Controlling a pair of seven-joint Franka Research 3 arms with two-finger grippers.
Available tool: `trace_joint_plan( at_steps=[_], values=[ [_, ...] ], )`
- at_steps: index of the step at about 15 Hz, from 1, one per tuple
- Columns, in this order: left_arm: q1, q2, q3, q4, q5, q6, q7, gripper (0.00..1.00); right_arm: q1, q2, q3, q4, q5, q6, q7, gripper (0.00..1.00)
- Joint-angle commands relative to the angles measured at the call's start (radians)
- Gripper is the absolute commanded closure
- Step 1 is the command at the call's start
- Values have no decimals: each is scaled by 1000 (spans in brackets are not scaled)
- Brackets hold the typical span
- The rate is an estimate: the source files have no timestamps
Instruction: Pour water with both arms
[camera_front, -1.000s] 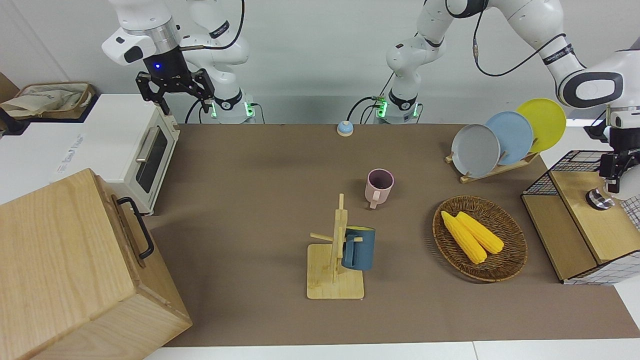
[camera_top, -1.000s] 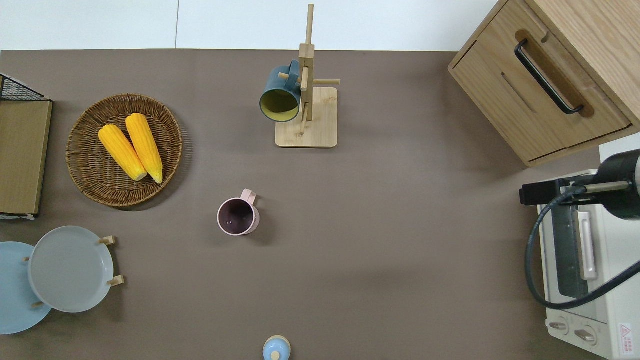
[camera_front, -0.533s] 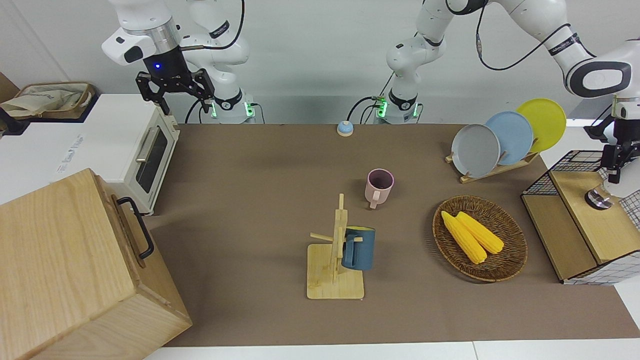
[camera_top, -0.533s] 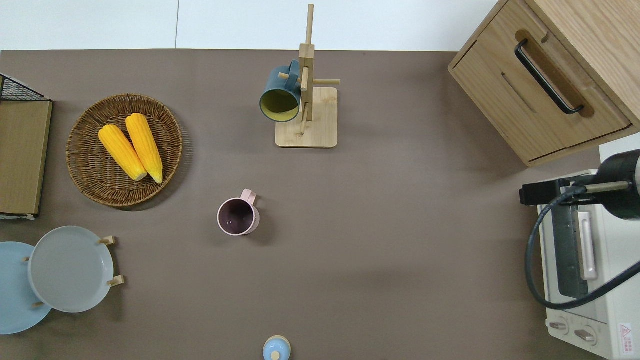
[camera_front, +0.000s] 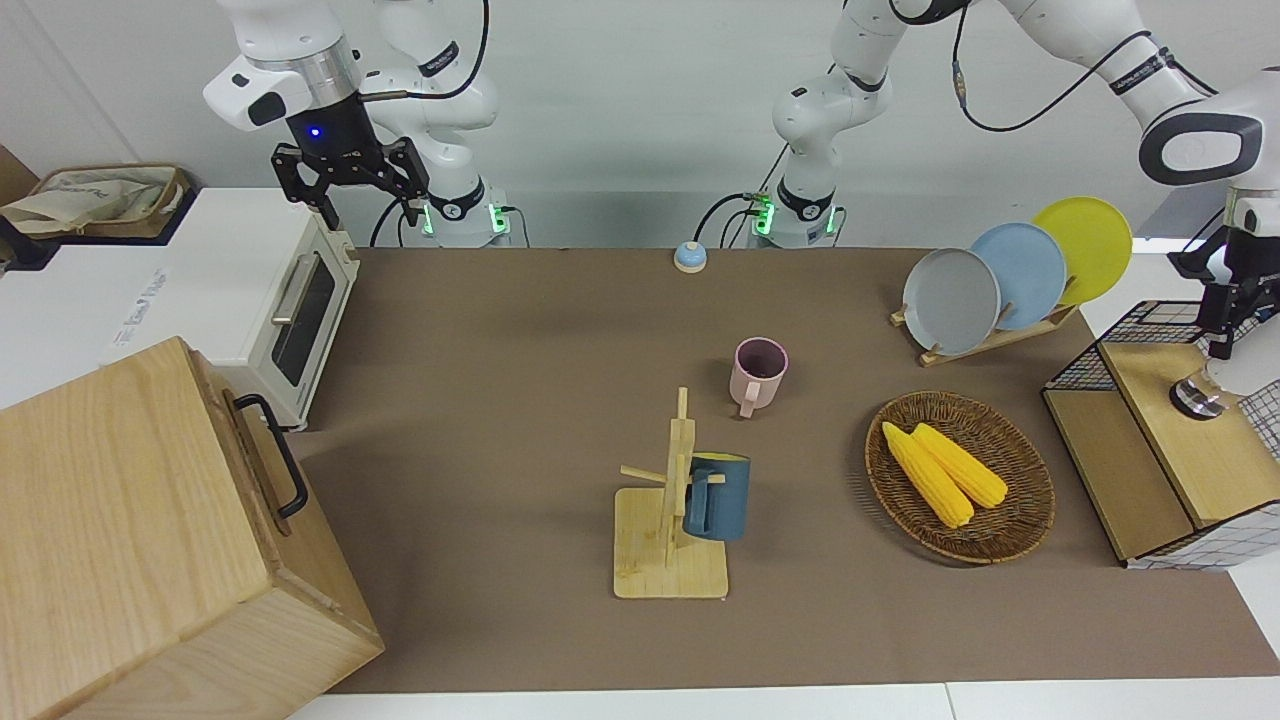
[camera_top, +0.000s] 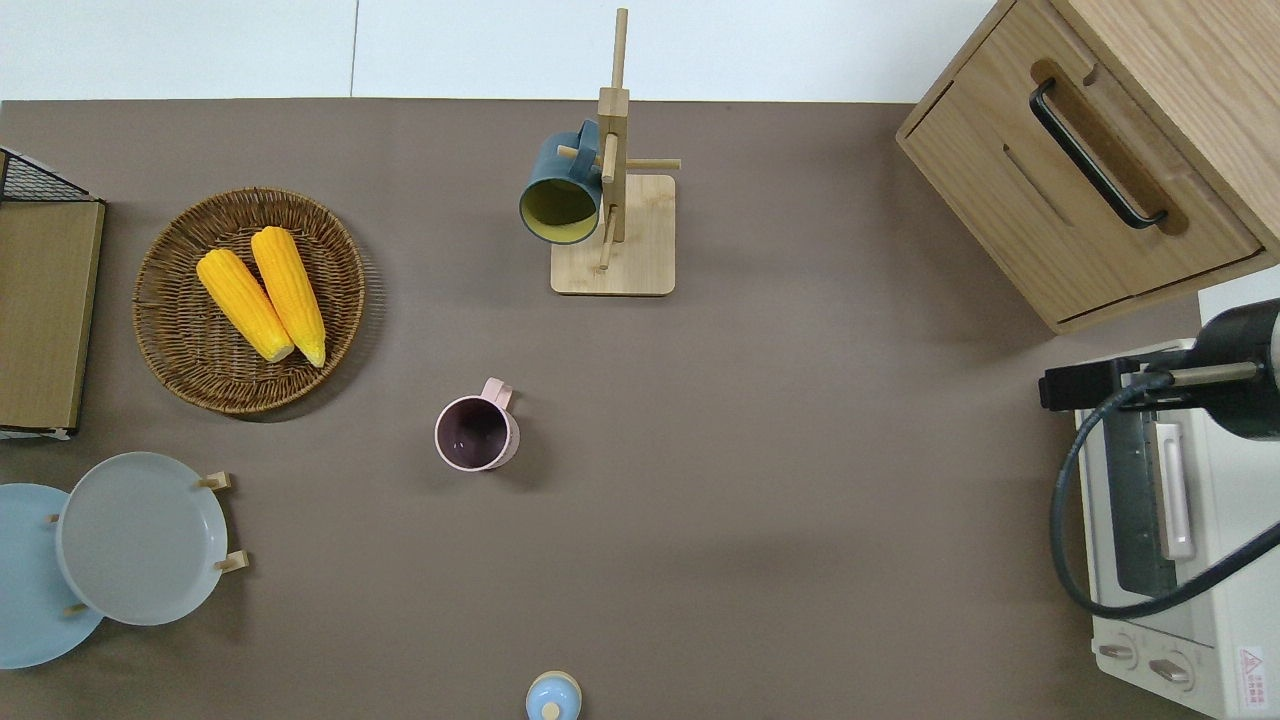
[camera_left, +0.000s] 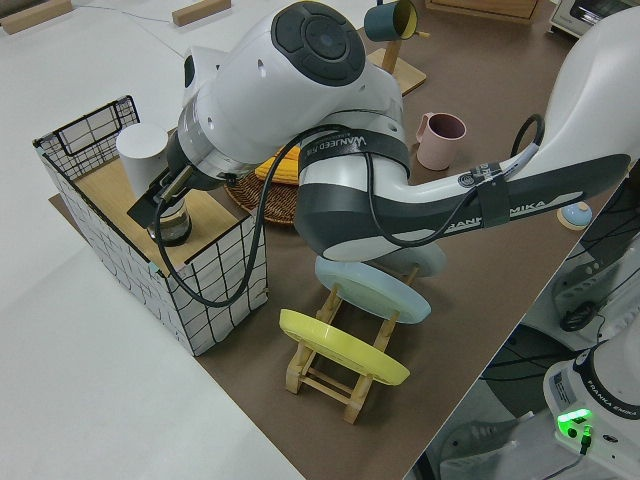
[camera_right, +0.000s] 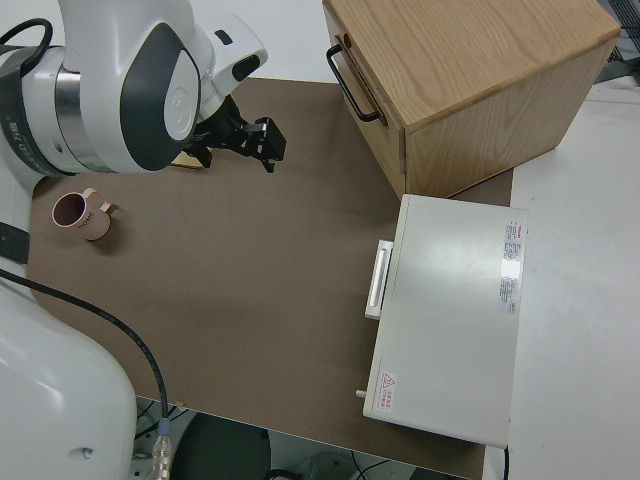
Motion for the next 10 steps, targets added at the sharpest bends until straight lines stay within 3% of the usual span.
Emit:
trace_joint_plan(
  at_steps=[1, 5, 10],
  values=[
    [0, -25, 2, 29, 113, -108, -117, 0, -4, -16, -3, -12, 17, -2, -8, 9],
    [-8, -48, 0, 107, 269, -297, -225, 2, -4, -16, -3, -12, 19, -2, -8, 9],
    [-32, -117, -17, 138, 296, -521, -312, 2, -4, -16, -3, -12, 17, -2, -8, 9]
  ],
)
